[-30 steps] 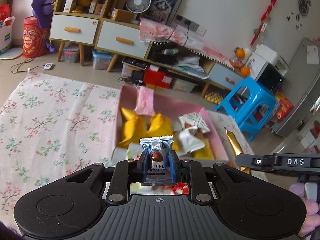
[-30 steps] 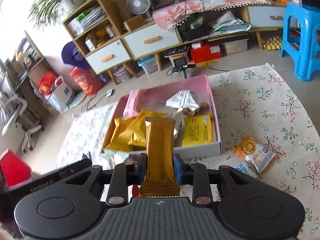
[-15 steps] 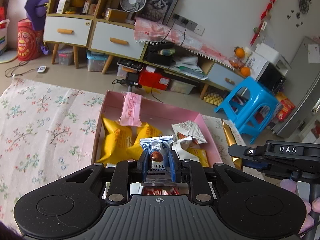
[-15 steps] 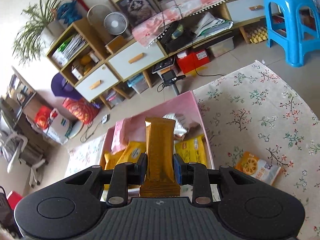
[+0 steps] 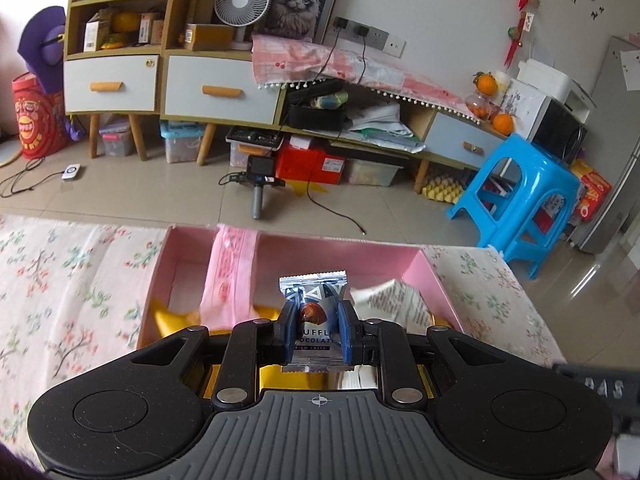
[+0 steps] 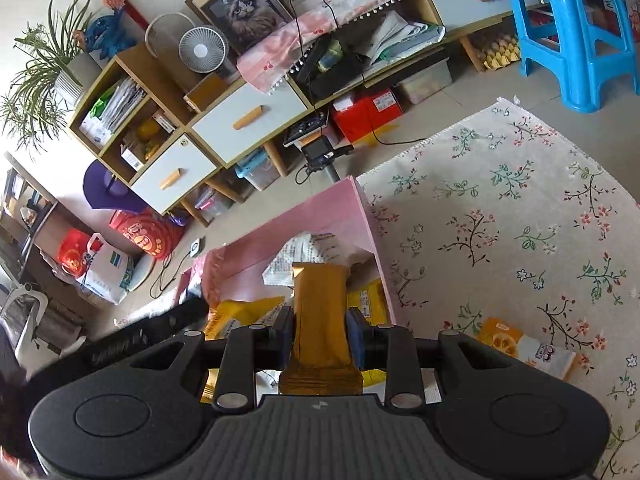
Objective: Organize snacks
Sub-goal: 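Carry the chocolate packet and gold bar into the pink box and release them, then move both tools back toward the pastry packet and red candy packs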
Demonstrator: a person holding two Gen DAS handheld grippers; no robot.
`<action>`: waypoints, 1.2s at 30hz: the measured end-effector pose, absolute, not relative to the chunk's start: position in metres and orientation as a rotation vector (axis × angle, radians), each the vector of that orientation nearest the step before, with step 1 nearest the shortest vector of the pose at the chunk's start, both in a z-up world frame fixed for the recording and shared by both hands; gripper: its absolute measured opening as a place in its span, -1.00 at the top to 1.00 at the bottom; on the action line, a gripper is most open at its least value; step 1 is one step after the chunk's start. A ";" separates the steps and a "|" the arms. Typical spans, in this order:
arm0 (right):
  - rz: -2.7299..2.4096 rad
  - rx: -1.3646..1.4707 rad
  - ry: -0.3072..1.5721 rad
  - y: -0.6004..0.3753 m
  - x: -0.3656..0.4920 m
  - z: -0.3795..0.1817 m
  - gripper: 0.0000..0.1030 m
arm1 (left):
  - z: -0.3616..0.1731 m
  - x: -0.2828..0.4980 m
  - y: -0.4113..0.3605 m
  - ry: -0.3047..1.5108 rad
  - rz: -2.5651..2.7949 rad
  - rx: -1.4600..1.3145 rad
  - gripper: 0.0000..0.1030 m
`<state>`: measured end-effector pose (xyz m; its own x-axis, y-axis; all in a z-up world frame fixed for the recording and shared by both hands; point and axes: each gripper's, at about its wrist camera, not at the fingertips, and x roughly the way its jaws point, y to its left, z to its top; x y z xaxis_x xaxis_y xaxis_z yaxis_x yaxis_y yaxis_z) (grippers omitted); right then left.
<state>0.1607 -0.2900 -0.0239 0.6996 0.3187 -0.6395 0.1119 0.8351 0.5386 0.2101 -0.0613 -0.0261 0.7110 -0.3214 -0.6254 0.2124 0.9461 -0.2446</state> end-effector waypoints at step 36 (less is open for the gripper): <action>0.093 0.541 0.753 -0.304 0.131 0.003 -0.58 | -0.013 0.159 -0.047 0.693 -0.275 -0.081 -0.64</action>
